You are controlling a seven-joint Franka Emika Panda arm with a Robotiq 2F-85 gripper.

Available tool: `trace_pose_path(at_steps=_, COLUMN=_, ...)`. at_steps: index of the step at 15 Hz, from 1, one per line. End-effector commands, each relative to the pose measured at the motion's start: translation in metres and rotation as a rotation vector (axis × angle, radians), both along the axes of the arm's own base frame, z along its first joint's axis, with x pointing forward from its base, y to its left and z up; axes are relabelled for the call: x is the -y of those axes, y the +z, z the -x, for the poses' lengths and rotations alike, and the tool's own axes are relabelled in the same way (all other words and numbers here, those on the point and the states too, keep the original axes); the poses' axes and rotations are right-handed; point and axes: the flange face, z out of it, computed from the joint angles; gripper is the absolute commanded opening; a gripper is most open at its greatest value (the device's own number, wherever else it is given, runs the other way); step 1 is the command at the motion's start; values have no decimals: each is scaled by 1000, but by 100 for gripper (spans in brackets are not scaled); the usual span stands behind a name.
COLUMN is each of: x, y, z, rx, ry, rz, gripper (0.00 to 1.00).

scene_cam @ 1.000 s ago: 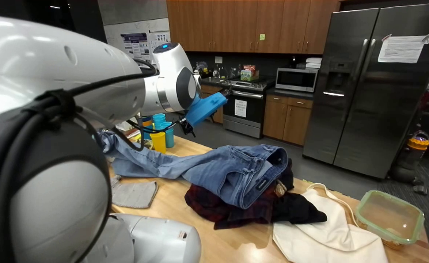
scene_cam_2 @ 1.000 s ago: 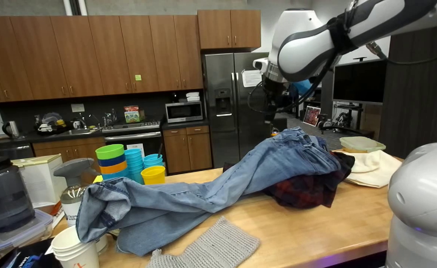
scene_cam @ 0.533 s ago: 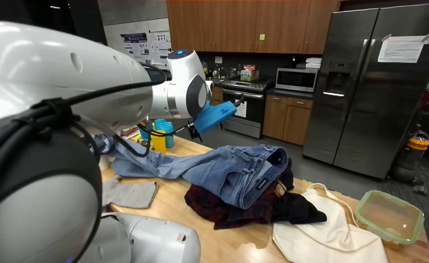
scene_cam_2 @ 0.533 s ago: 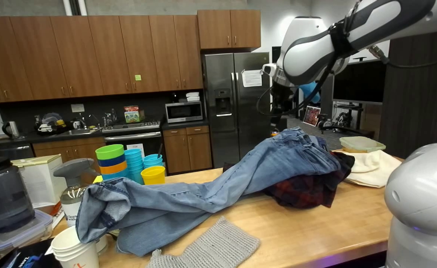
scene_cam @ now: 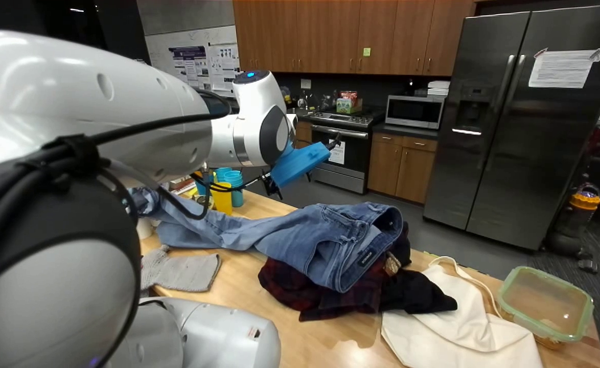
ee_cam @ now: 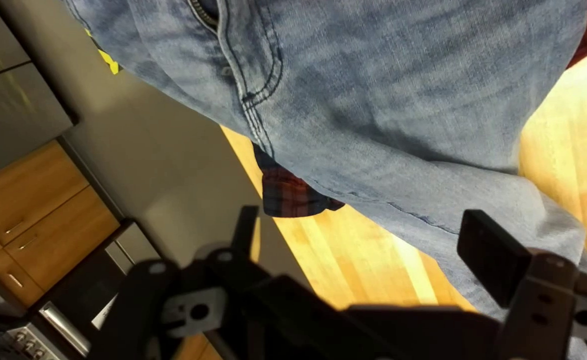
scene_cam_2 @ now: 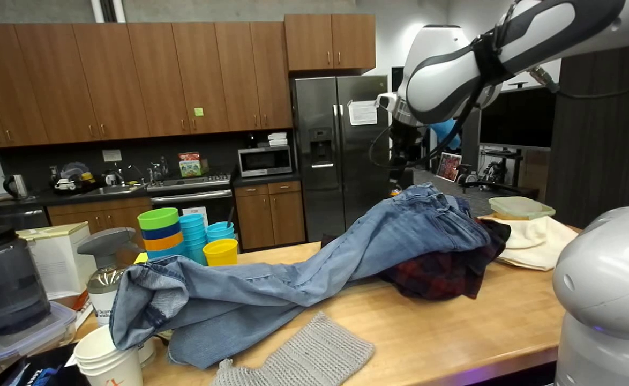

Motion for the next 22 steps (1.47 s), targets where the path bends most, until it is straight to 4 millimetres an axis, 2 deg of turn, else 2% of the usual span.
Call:
trace_pose_path(at_steps=1, x=0, y=0, z=0, rx=-1, ry=0, rz=0, gripper=100)
trace_pose_path(at_steps=10, x=5, y=0, z=0, rx=7, ry=-20, rz=-14, gripper=100)
trace_pose_path(at_steps=14, x=38, y=-2, z=2, rx=46, ry=-161, rz=-93, gripper=100)
trace_pose_path(at_steps=21, x=110, y=-45, z=18, rx=28, ry=-371, rz=-331, gripper=100)
trace_pose_path(at_steps=22, x=120, y=-33, z=6, rx=25, ry=-396, rz=-358, gripper=100)
